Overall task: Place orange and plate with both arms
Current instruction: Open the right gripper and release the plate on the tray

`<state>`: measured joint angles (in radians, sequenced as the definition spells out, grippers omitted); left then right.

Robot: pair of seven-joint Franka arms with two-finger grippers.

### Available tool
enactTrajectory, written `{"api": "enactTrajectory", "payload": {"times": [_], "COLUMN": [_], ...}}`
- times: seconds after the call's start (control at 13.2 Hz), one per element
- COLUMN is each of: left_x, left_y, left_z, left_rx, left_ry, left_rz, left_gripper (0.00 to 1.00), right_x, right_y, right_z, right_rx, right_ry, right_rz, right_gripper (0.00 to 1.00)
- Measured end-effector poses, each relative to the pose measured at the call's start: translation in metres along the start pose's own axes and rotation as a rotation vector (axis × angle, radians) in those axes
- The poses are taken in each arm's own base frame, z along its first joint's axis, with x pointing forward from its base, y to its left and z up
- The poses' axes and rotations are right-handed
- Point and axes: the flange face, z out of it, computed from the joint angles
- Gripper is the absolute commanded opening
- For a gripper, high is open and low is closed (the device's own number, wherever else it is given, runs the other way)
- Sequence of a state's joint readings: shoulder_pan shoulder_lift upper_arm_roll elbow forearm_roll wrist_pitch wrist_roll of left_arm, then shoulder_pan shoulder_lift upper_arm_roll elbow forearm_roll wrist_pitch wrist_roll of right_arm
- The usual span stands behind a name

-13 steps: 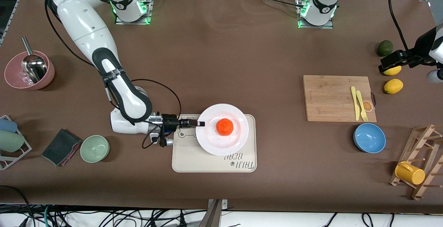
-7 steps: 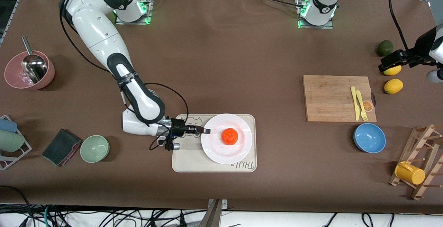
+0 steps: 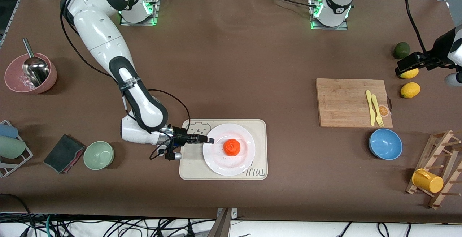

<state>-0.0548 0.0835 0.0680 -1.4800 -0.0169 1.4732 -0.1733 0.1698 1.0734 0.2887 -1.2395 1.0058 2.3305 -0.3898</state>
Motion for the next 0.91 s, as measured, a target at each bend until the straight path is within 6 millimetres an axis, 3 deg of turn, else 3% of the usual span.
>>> {"api": "enactTrajectory", "payload": {"times": [0.15, 0.45, 0.76, 0.91], "left_x": [0.0, 0.0, 0.0, 0.0], "left_y": [0.0, 0.0, -0.001, -0.001], "left_z": [0.0, 0.0, 0.0, 0.0], "left_rx": [0.0, 0.0, 0.0, 0.0], "left_ry": [0.0, 0.0, -0.001, -0.001], "left_rz": [0.0, -0.001, -0.002, -0.002], "left_gripper": [1.0, 1.0, 1.0, 1.0], "right_x": [0.003, 0.002, -0.016, -0.028], "right_y": [-0.02, -0.079, -0.131, -0.156], "right_z": [-0.012, -0.049, -0.085, -0.118], "right_rx": [-0.073, -0.362, -0.729, -0.887], "right_ry": [-0.032, -0.11, -0.198, -0.242], "right_rz": [-0.045, -0.189, -0.29, -0.28], "right_gripper": [1.0, 1.0, 1.0, 1.0]}}
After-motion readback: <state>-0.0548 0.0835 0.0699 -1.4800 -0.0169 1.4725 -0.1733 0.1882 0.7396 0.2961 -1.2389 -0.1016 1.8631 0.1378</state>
